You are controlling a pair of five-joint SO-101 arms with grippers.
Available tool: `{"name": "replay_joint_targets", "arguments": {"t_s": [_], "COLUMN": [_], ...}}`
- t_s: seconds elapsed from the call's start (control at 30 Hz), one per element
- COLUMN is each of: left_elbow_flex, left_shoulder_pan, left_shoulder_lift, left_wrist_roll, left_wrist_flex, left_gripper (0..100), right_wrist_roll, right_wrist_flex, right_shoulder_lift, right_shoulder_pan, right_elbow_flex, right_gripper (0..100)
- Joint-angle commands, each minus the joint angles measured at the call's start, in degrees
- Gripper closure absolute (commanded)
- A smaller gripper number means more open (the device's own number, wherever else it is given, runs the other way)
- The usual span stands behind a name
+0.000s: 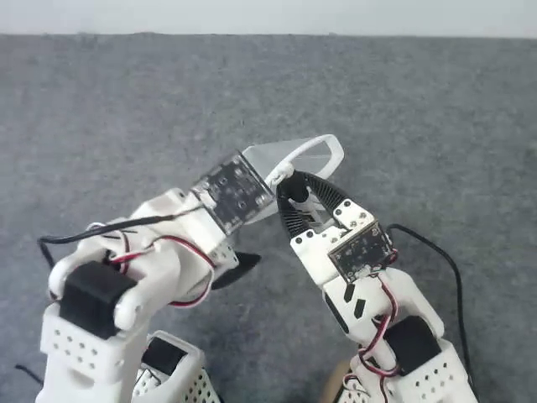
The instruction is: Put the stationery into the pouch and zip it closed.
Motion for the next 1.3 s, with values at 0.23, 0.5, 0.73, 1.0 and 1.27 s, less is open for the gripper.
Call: {"name": "replay_joint_targets", "arguments": {"t_s": [0.23,0.5,0.73,1.0,1.27], "left_elbow_flex": [13.23,20.53,28.35,33.1,36.09], "left_shoulder_pan": [1.23,2.02,6.33,6.07,6.42], "left_shoulder_lift": [-4.04,-9.14,-13.19,-15.91,-23.21], "left_wrist_roll": [-0.53,-0.26,-0.26,-0.18,5.36], "left_wrist_flex": [-17.85,-27.43,-33.76,-37.54,-37.27], "left_gripper": [71,77,83,83,99], "right_wrist_roll": [-0.53,-0.53,-0.53,-0.53,-0.53], "right_wrist_flex": [-1.45,-2.33,-6.2,-6.02,-6.37], "right_shoulder_lift": [-1.1,-1.1,-1.19,-1.63,-1.45], "right_shoulder_pan": [0.84,0.92,0.92,0.92,1.01], "right_elbow_flex": [-0.53,0.53,2.99,2.99,2.99], "right_gripper": [99.2,99.2,99.2,99.2,99.2]}}
